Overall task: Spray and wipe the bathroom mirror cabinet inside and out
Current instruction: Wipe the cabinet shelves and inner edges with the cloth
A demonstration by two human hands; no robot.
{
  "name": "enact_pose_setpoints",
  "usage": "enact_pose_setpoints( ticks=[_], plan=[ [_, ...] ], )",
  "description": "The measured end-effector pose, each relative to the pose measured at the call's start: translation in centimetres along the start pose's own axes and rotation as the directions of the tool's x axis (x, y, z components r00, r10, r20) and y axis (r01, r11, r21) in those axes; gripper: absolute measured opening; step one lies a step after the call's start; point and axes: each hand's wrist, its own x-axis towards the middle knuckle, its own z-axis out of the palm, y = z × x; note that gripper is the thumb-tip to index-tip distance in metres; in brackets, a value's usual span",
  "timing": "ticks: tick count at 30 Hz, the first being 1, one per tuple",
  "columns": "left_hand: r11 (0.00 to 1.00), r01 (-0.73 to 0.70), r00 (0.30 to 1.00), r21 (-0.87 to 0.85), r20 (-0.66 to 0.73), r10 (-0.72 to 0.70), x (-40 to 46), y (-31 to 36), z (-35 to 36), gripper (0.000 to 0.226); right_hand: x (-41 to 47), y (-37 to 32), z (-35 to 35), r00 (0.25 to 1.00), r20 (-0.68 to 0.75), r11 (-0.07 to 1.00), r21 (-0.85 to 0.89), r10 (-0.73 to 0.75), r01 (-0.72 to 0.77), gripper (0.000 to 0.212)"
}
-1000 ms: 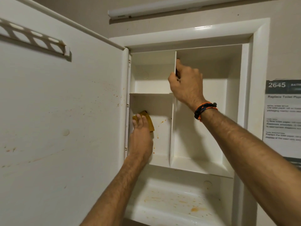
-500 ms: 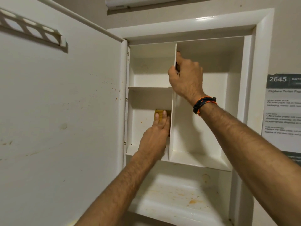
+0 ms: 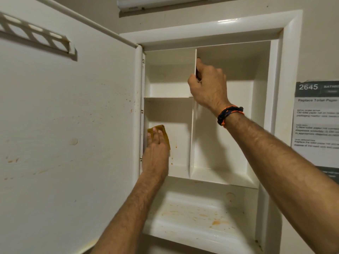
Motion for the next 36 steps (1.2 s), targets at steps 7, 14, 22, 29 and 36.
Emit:
enact_pose_setpoints(
  ticks=[7,14,22,29,36],
  plan=[
    [0.976,0.12,0.991,-0.184,0.072,-0.108,-0.7,1.9,-0.7,0.082,-0.1,-0.4,0.0,1.0,0.017,1.0,-0.016,0.01,-0.01,0.037],
    [0.966,-0.102,0.988,-0.238,0.093,0.127,-2.8,4.1,-0.4,0.081,-0.1,-0.4,0.2,1.0,0.01,1.0,-0.022,0.015,-0.014,0.039],
    [0.88,-0.472,0.868,0.061,0.206,0.451,-1.8,0.4,-1.5,0.061,-0.1,-0.5,0.0,0.999,0.01,0.999,-0.017,0.03,-0.03,0.038],
    [0.95,-0.301,0.943,0.084,0.174,0.283,-2.0,-1.5,-1.3,0.059,-0.3,-0.6,-0.1,0.999,0.01,0.999,-0.015,0.032,-0.032,0.037],
    [1.0,-0.005,0.987,0.031,0.163,0.0,-2.2,-0.3,-1.7,0.024,-0.4,-0.6,-0.2,0.999,0.006,0.999,-0.009,0.038,-0.038,0.029]
  ],
)
